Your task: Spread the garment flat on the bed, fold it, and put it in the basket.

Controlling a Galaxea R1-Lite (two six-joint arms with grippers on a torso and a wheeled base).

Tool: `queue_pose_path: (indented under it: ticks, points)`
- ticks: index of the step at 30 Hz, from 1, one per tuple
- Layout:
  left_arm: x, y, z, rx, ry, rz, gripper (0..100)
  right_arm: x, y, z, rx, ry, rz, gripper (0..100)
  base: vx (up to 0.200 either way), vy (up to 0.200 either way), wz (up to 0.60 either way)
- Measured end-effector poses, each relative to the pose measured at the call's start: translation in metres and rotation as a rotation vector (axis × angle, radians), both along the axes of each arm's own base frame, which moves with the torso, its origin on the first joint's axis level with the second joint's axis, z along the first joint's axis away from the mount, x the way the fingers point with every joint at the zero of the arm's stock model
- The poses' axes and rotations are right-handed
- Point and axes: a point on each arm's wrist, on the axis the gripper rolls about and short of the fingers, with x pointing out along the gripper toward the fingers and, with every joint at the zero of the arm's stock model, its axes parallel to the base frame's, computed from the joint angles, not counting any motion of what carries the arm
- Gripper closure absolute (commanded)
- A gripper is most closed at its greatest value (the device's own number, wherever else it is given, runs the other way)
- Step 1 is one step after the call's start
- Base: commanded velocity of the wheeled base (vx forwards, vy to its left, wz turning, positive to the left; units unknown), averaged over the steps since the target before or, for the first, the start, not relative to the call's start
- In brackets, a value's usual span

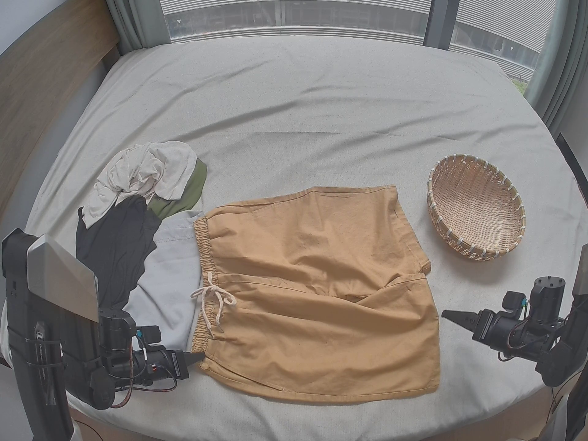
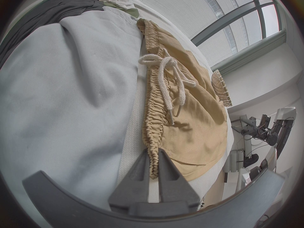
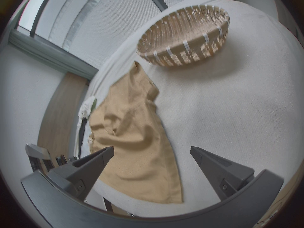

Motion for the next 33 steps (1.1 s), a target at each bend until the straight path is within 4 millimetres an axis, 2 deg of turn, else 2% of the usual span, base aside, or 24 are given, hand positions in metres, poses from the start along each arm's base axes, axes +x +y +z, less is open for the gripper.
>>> queue_pose_path:
  ticks: [9,18,31,32,33]
  points:
    - [-0.004,0.002,0.007,-0.007,-0.006,0.01,100,-0.016,0.003,-0.02,-0.145,0.166,0.132,0,0.0,0.0,0.0]
    - [-0.003,0.005,0.013,-0.006,-0.031,0.028,100,-0.015,0.011,-0.035,-0.176,0.211,0.183,0,0.0,0.0,0.0]
    - [-0.007,0.008,0.014,0.001,-0.025,0.033,100,-0.013,0.032,-0.064,-0.226,0.258,0.255,0,0.0,0.0,0.0]
    - [-0.007,0.008,0.014,0.001,-0.025,0.033,100,-0.013,0.032,-0.065,-0.229,0.26,0.255,100,0.0,0.0,0.0]
    - [-0.007,0.008,0.014,0.001,-0.024,0.033,100,-0.013,0.033,-0.066,-0.232,0.263,0.257,100,0.0,0.0,0.0]
